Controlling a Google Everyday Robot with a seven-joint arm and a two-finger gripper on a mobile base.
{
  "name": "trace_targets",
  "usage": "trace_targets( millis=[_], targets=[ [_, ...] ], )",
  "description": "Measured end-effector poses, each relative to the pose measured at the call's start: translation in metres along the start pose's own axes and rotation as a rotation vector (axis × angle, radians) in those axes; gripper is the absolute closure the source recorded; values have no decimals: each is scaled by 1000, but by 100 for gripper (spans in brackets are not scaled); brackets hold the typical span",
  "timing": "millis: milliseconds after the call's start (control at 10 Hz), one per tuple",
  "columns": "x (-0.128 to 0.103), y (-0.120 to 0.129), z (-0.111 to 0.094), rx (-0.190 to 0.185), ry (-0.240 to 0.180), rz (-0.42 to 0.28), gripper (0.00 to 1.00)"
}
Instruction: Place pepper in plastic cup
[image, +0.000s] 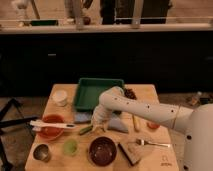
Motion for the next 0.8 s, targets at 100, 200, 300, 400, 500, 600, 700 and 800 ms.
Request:
trace_targets(
  millis=[100,200,300,400,500,600,700,800],
  targets=[
    [-4,-3,-6,14,-8,-18,100],
    [-13,-6,-15,27,-28,-55,100],
    [-21,-6,-19,32,-41,-96,100],
    [-36,-7,-23,33,-59,-158,100],
    [-56,-6,-28,30,-83,-239,100],
    [-73,-3,-32,23,-108,-303,100],
    [-84,-1,-34,15,-131,-346,100],
    [-99,3,-35,1,-159,-402,100]
  ],
)
